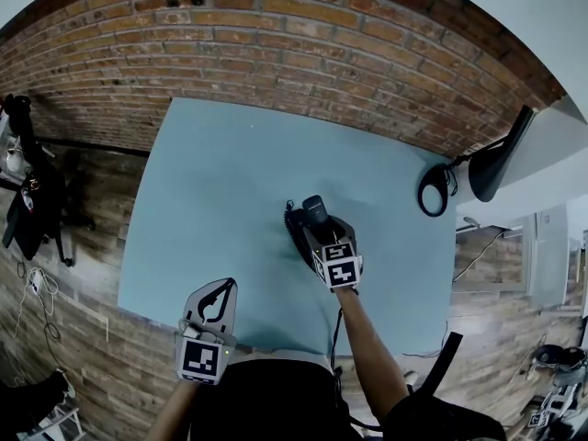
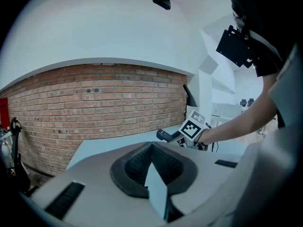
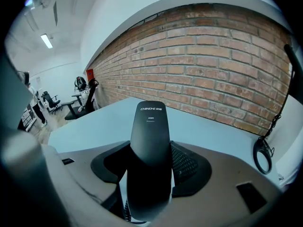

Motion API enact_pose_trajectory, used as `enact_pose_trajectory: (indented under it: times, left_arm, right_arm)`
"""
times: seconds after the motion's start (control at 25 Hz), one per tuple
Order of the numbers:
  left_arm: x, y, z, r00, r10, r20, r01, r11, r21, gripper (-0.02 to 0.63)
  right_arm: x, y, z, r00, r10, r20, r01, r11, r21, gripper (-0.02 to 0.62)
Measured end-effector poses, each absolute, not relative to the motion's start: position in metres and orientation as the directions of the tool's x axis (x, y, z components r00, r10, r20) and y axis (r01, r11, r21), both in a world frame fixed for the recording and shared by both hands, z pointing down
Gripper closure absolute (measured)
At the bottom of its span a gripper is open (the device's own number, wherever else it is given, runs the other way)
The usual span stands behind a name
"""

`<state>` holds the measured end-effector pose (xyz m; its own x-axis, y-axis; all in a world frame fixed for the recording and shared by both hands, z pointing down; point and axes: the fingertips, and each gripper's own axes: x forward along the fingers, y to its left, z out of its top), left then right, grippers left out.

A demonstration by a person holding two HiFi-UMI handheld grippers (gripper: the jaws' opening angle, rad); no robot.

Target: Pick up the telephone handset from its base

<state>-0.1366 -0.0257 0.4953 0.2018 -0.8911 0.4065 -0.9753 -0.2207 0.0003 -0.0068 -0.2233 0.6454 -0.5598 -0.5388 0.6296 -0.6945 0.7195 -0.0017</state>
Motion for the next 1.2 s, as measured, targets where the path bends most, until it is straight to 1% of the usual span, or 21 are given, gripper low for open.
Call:
enact_pose_trajectory:
  times: [0.64,1.2]
  left_arm:
    - [-0.153,-0.032,0.489,0.191,-0.913,0.361,-0.977,-0.212,-0.018,0.592]
    - [-0.152,-0.048,0.492,0.208,-0.915,0.346,-0.975,-0.220,0.002,0.592]
  right_arm:
    - [-0.019,-0.248,0.546,-0.612,-0.636,0.470,-0.710,0.704,0.029,0.347]
    - [-0.016,-0.259,0.453,-0.651,-0.689,0.318,-0.717,0.696,0.040,0.347]
